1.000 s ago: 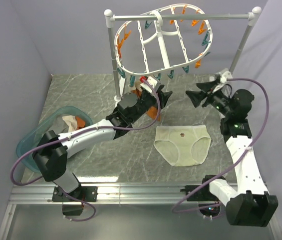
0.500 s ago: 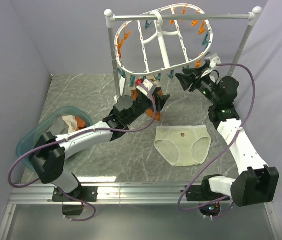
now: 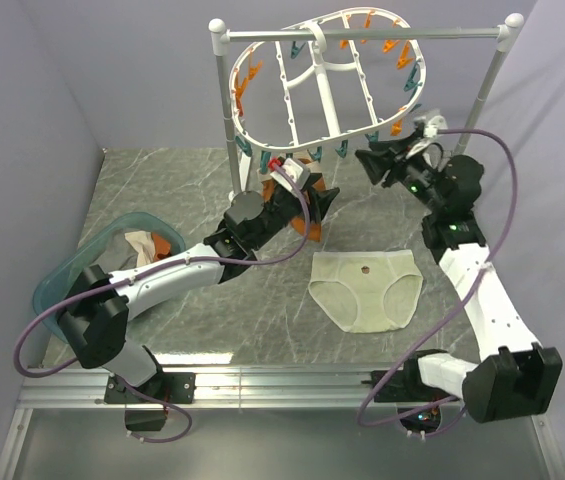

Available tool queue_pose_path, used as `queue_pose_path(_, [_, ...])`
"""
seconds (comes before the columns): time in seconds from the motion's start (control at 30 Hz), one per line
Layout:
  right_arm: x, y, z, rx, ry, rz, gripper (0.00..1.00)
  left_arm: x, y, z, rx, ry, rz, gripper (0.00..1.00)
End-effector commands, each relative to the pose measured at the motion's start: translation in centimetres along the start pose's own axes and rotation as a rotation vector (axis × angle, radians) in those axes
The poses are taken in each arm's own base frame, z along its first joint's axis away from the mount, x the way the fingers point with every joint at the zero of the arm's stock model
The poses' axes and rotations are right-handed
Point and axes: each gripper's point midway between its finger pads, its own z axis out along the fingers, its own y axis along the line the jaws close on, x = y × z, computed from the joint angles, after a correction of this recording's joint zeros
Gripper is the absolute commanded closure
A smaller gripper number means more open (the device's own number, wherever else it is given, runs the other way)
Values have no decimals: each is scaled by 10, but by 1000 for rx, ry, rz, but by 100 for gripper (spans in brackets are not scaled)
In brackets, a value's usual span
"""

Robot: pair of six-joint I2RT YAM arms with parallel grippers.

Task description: Clip the underwear to the hanger

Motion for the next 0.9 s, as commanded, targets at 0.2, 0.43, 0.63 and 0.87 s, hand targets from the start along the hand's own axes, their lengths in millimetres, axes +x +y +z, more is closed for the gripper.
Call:
queue_pose_path(0.2, [-55, -78, -62, 238, -34, -88, 51, -38, 11, 33, -13, -112, -57, 43])
queue_pose_path(0.43, [-67, -113, -62, 254, -53, -117, 48, -41, 19, 38, -13, -122, -53, 42])
queue_pose_path(0.63, [-75, -124, -42, 175, -67, -166, 47, -35, 17, 38, 1, -105, -55, 41])
queue_pose_path(0.87, [-76, -130, -26, 109, -66, -261, 46, -32, 19, 37, 2, -94, -53, 41])
